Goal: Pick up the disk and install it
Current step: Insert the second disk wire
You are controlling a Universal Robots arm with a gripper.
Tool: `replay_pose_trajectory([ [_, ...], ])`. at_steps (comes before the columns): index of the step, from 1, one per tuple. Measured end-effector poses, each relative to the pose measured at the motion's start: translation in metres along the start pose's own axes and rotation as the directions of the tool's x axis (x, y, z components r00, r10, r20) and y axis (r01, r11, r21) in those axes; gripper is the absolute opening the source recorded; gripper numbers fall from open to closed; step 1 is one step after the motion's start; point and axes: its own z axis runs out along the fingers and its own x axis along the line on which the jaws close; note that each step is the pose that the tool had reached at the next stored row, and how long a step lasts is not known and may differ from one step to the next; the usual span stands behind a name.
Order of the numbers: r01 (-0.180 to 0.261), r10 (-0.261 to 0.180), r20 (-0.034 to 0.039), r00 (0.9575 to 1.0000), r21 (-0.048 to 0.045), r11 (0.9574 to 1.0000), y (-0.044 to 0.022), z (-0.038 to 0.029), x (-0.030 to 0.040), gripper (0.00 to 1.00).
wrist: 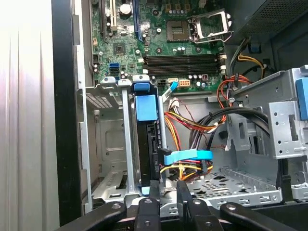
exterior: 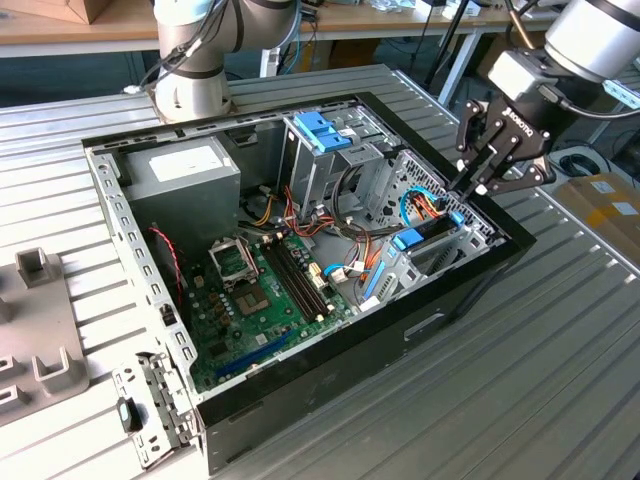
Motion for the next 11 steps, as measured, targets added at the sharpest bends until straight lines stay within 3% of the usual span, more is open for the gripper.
replay_pose_trajectory([
  [11,0.0,0.0,0.0003,1.0,0.0,1.0,0.0152,0.0021,0.0009,0.29],
])
